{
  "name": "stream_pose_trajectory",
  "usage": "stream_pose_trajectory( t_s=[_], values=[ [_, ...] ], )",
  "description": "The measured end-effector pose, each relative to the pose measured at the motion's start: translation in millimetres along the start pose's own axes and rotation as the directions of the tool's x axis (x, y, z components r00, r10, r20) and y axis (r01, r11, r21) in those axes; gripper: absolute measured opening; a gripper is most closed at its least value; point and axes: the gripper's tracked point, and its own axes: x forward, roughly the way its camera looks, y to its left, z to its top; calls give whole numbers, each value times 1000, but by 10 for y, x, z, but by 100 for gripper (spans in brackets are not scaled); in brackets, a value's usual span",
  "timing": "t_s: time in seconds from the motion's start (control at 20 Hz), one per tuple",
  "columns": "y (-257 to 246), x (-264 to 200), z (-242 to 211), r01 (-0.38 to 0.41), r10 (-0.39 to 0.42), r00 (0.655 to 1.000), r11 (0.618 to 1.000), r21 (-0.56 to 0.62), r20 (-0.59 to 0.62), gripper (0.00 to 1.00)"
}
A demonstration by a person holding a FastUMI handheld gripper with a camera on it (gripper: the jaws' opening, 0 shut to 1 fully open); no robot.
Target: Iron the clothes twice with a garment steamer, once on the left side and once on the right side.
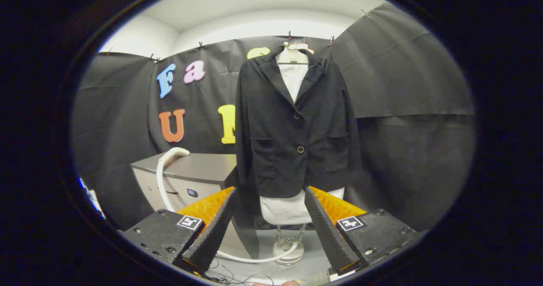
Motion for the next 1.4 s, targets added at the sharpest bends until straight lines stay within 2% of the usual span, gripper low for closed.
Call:
stream_pose_trajectory(
  t_s=[0.45,0.7,1.2,1.4],
  values=[
    [-51,74,65,-28,29,999,999,-25,20,100],
    [243,177,33,-76,76,997,997,-21,-12,100],
    [1742,599,126,-207,209,976,978,34,-69,100],
    [2268,846,221,-273,279,952,960,64,-129,100]
  ],
)
